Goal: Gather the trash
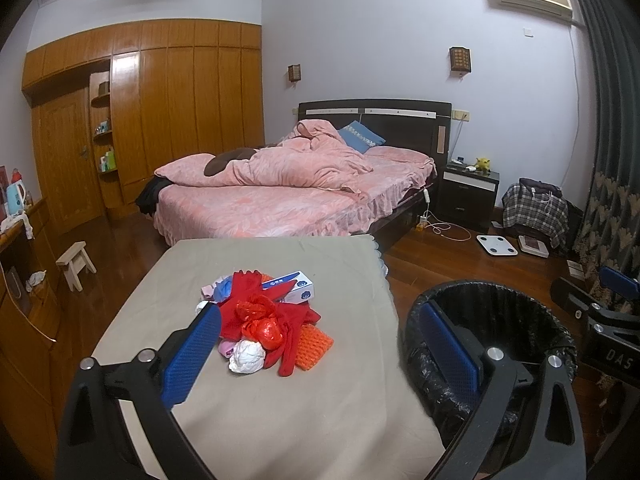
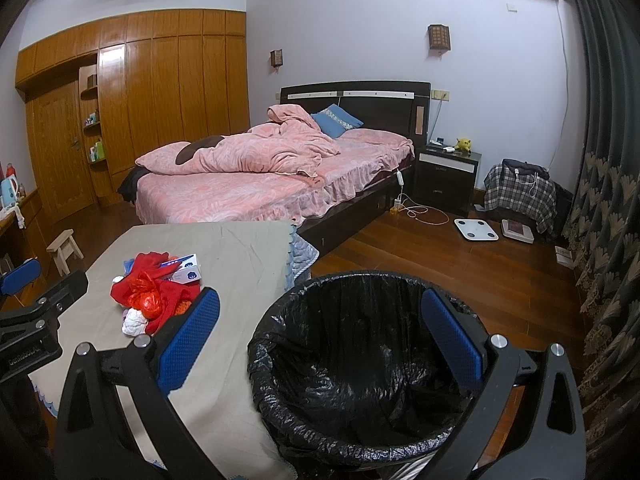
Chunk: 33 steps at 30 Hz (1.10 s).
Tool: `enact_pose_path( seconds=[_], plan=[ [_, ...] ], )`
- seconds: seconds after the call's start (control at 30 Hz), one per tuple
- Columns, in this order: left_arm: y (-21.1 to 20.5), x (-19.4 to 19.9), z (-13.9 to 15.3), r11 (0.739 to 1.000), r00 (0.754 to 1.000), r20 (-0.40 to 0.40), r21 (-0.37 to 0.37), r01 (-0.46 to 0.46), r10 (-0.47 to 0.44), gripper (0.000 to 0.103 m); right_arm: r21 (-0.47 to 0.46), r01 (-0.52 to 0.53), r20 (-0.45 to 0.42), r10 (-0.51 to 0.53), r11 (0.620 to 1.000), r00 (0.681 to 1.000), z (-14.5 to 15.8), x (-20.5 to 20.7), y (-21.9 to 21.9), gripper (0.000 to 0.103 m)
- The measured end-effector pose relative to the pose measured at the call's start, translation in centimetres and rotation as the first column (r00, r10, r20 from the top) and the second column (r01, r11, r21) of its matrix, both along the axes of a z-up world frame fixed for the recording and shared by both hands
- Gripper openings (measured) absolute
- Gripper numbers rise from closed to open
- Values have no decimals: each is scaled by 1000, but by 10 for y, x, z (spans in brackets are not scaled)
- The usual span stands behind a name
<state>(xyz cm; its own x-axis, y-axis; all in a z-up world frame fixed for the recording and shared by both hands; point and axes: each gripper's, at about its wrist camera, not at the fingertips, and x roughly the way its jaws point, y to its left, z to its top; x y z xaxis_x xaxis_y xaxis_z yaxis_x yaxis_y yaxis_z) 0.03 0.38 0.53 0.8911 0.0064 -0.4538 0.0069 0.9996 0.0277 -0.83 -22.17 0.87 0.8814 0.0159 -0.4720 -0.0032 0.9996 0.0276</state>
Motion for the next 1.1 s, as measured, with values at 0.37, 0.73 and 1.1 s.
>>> enact_pose_path(
  seconds=[0.37,0.73,1.1],
  plan=[
    [8,2,-24,1000,1000,-9,-6,-15,14,97,1,-1,-8,1,1000,1000,-1,-2,0,98],
    [22,14,-27,999,998,-32,-8,-52,52,97,10,-33,-18,33,999,999,-18,20,26,98],
    [79,39,-49,989,987,-56,-3,-149,149,97,38,-124,-17,125,991,992,-37,63,65,98]
  ],
)
